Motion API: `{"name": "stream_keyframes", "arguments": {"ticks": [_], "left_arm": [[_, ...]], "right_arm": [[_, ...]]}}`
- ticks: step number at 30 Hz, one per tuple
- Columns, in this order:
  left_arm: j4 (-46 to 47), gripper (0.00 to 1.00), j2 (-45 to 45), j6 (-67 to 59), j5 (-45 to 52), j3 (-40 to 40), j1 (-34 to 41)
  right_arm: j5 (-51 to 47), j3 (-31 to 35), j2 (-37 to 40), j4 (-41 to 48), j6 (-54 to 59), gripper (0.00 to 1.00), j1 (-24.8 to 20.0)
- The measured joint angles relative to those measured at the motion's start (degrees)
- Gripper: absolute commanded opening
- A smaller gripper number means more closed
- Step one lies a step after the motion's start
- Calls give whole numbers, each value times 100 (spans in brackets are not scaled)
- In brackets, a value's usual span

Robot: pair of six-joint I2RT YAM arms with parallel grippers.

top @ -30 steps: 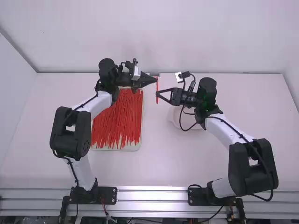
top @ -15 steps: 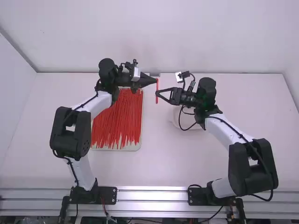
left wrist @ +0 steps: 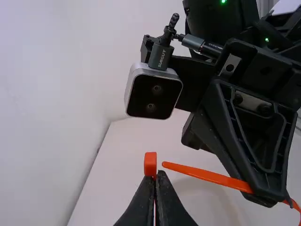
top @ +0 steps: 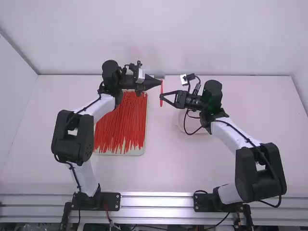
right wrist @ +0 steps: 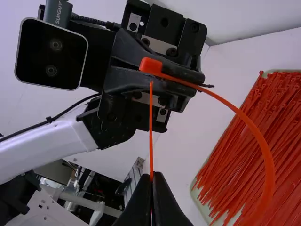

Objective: Fasten the cable tie

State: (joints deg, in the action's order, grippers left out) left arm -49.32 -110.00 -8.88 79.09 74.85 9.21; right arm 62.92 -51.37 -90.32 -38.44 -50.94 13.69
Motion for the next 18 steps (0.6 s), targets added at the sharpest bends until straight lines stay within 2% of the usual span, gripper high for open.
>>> {"name": "stream_keyframes", "arguments": {"ticks": [18], "left_arm": [[68, 2, 0, 2, 4, 0, 0]], "right_arm": [[13, -2, 0, -33, 103, 0, 31]]}}
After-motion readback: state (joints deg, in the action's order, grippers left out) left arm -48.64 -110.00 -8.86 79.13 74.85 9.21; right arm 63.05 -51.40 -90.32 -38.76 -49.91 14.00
